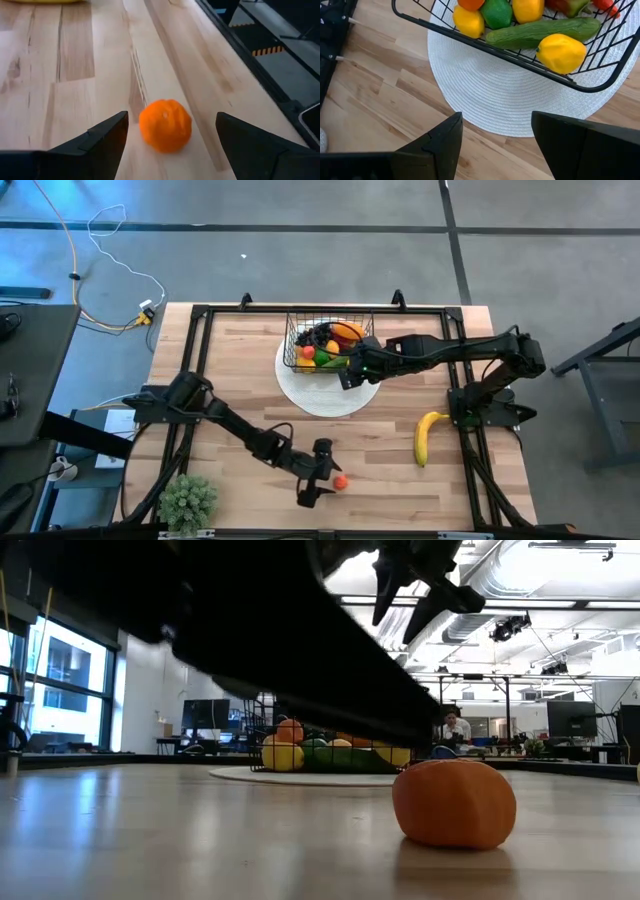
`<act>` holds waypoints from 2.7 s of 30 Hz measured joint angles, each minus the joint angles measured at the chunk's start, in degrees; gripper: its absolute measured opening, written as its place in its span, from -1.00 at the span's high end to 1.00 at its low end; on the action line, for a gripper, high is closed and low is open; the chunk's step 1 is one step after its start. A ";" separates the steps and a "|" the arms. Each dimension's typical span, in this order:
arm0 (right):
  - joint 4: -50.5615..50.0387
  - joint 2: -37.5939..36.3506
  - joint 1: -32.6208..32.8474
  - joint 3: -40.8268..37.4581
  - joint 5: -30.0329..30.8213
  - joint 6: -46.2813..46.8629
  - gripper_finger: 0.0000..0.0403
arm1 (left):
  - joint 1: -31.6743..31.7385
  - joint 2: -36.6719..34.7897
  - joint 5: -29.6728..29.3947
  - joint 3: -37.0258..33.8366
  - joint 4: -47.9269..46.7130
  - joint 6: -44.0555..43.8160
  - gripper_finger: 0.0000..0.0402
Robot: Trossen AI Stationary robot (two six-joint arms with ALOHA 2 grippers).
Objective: Build produce basket
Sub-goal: Put the orange fruit into the black basket
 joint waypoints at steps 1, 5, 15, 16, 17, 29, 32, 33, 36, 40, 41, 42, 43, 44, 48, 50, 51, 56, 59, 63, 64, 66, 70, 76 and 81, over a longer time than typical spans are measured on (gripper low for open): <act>-0.05 0.00 0.00 0.00 0.00 0.62 -0.07 | 0.03 0.45 0.15 0.00 0.45 0.00 -0.45; -0.22 0.00 0.00 0.00 0.00 0.77 -0.07 | 0.05 1.68 0.20 0.02 1.89 0.15 -0.45; -0.39 0.00 0.00 0.00 0.24 1.19 -0.07 | 0.17 4.71 0.70 0.00 4.98 0.16 -0.45; -0.44 0.00 0.00 0.00 0.26 1.19 -0.07 | 0.32 4.99 0.69 0.00 5.30 0.11 -0.45; -0.56 0.00 0.00 0.00 0.26 1.19 -0.07 | 0.45 5.15 0.69 0.00 5.28 0.02 -0.45; -0.85 0.00 0.00 0.00 0.50 1.19 -0.07 | 2.84 5.23 1.32 0.00 6.94 0.63 -0.09; -0.82 0.00 0.00 0.00 0.50 1.19 -0.07 | 3.24 5.23 1.97 0.00 6.92 0.64 0.06; -0.81 0.00 0.00 0.00 0.51 1.19 -0.07 | 3.41 5.22 2.16 0.00 6.84 0.66 0.12; -0.81 0.00 0.00 0.00 0.52 1.19 -0.07 | 3.60 5.12 2.32 0.02 6.32 0.65 0.28; -0.83 0.00 0.00 0.00 0.52 1.18 -0.07 | 4.19 4.92 4.32 0.04 6.09 0.63 0.47; -0.83 0.00 0.00 0.00 0.52 1.15 -0.07 | 4.34 4.70 5.10 0.04 5.67 0.63 0.51; -0.85 0.00 0.00 0.00 0.52 1.14 -0.07 | 4.65 4.64 5.81 0.04 5.53 0.63 0.55; -0.95 0.00 0.00 0.00 0.52 1.13 -0.07 | 4.86 4.63 6.36 0.04 5.53 0.61 0.57; -1.15 0.00 0.00 0.00 0.53 1.08 -0.07 | 5.16 4.48 6.94 0.04 5.24 0.52 0.59; -1.59 -0.20 -0.07 0.00 2.18 0.64 -0.07 | 6.88 2.17 8.56 0.02 1.38 0.39 0.61; -1.69 -0.71 -0.09 -0.02 4.07 0.47 -0.07 | 7.96 0.83 8.41 -0.03 -0.71 1.28 0.62; -1.88 -1.22 -0.09 -0.02 4.84 0.30 -0.07 | 8.56 0.07 8.43 -0.04 -1.14 1.79 0.62; -2.17 -4.27 -0.64 -0.02 8.77 0.07 -0.07 | 12.05 -3.18 8.41 -0.02 -4.13 2.14 0.62; -2.34 -6.34 -1.54 -0.02 10.33 0.00 -0.07 | 14.75 -5.71 8.43 -0.01 -6.11 2.15 0.62; -2.38 -8.65 -2.81 -0.02 10.95 -1.66 -0.07 | 18.57 -9.39 8.40 -0.02 -9.75 4.36 0.63; -2.28 -9.12 -3.10 -0.02 10.96 -2.15 -0.07 | 19.49 -10.37 8.38 -0.02 -10.34 5.17 0.63; -2.35 -9.91 -3.58 -0.02 10.95 -2.78 -0.07 | 21.25 -12.60 8.38 -0.02 -12.02 6.62 0.63; -2.40 -11.02 -4.61 -0.02 10.89 -4.97 -0.07 | 25.00 -17.07 7.81 0.00 -15.01 8.79 0.63; -2.74 -11.41 -6.13 -0.02 10.78 -8.05 -0.07 | 31.01 -23.53 3.32 -0.02 -20.68 12.42 0.63; -2.83 -11.43 -7.22 -0.02 10.52 -10.21 -0.07 | 35.95 -27.16 1.44 0.00 -26.62 15.06 0.63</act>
